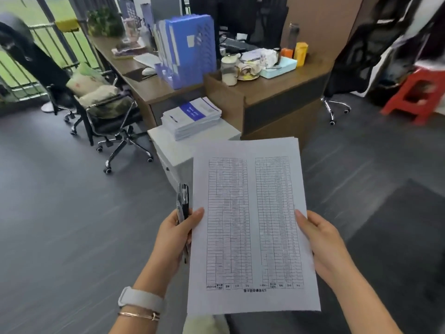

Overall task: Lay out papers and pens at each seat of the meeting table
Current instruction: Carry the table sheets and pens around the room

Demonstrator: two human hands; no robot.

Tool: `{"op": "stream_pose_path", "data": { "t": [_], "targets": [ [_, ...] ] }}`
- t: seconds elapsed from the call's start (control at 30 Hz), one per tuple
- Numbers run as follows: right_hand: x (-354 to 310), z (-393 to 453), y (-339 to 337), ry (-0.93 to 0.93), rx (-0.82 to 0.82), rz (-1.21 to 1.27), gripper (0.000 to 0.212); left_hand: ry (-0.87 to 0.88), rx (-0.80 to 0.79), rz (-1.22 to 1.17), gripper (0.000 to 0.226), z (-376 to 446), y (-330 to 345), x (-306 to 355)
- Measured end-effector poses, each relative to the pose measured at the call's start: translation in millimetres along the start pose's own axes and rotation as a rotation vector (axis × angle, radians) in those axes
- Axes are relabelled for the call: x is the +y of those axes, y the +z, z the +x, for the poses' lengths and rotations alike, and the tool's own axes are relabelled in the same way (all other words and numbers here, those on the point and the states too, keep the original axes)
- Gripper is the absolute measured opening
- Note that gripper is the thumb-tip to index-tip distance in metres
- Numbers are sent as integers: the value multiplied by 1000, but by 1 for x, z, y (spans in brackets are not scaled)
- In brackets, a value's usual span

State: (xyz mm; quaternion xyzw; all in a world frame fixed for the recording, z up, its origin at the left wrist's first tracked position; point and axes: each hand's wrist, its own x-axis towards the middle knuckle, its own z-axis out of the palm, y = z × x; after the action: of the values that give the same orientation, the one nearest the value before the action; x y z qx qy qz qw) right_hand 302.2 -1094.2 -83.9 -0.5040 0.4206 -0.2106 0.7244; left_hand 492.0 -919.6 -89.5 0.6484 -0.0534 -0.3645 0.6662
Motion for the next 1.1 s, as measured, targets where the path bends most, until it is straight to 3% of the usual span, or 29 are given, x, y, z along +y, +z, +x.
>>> {"op": "stream_pose_path", "data": {
  "t": [0.07,0.3,0.47,0.73,0.97,1.1],
  "targets": [
    [-14,44,0,-4,61,30,20,-16,-51,24,38,55,21,16],
    [-88,201,-7,-31,285,98,21,-17,-272,63,13,249,122,90],
    [-143,273,-45,-44,472,173,20,-96,-485,148,20,349,226,133],
    [-192,388,-169,-75,728,260,20,-198,-673,275,4,469,433,133],
    [-265,514,-331,-98,817,299,20,-221,-777,320,13,565,659,134],
    [-316,572,-411,-86,861,290,20,-209,-808,316,8,603,773,146]
  ]
}}
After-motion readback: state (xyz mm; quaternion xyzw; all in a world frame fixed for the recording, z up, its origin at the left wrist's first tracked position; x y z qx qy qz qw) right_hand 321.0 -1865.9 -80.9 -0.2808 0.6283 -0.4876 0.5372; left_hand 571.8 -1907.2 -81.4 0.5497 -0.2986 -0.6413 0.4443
